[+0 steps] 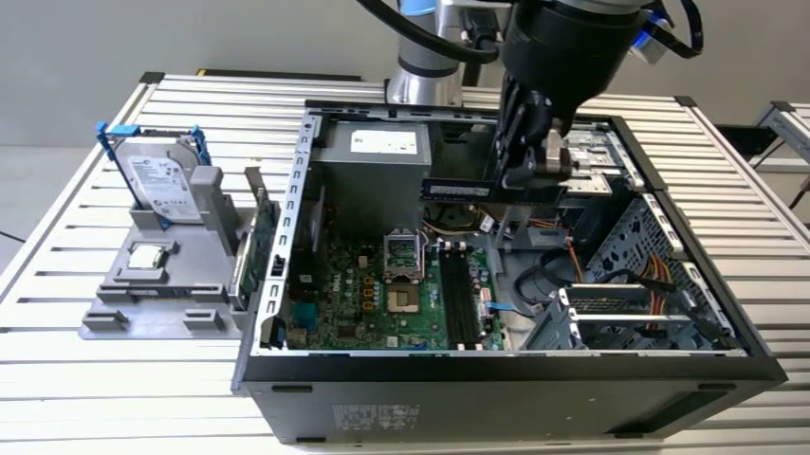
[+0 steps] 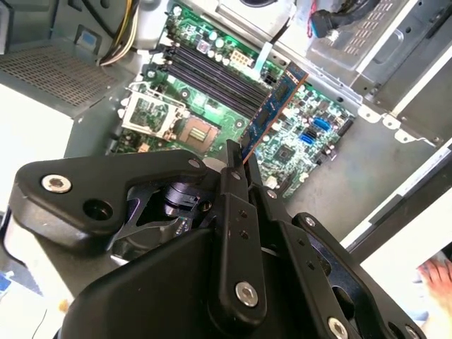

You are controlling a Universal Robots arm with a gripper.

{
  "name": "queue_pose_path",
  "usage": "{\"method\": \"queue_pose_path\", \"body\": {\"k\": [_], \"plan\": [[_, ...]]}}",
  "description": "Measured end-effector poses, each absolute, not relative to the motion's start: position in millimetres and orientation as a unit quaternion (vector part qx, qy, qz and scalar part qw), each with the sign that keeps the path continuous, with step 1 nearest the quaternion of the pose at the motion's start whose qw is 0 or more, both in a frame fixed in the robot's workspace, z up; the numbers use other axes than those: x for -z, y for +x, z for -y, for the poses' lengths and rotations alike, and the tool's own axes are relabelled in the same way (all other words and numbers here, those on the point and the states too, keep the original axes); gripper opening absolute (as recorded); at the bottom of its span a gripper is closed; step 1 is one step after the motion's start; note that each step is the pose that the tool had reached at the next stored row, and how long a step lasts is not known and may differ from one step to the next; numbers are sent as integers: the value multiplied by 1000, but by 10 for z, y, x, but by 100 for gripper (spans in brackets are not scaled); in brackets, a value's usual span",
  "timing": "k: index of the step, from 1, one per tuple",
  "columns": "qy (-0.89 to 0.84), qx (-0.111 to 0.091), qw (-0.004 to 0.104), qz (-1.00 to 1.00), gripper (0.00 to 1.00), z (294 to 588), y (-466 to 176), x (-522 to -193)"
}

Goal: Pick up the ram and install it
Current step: 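Insert the ram into the slot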

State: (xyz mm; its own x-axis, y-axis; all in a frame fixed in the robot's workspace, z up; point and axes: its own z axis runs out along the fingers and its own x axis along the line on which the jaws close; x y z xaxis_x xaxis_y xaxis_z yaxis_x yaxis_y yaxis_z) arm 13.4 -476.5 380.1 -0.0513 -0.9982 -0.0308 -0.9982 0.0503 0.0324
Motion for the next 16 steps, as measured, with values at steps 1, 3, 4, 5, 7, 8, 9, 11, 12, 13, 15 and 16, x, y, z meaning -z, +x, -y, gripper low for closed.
{"method": "queue_pose_path", "body": {"k": [1, 3, 4, 5, 7, 8, 9, 11, 12, 13, 15, 16], "plan": [[689, 22, 0, 725, 0, 4750, 134, -3801], [689, 22, 0, 725, 0, 4719, 134, -3801], [689, 22, 0, 725, 0, 4703, 134, -3801], [689, 22, 0, 725, 0, 4685, 134, -3801], [689, 22, 0, 725, 0, 4655, 134, -3801], [689, 22, 0, 725, 0, 4639, 134, -3801], [689, 22, 0, 725, 0, 4625, 134, -3801], [689, 22, 0, 724, 0, 4597, 134, -3801], [689, 22, 0, 724, 0, 4584, 134, -3801], [689, 22, 0, 724, 0, 4572, 134, -3801], [689, 22, 0, 724, 0, 4551, 134, -3801], [689, 22, 0, 724, 0, 4542, 134, -3801]]}}
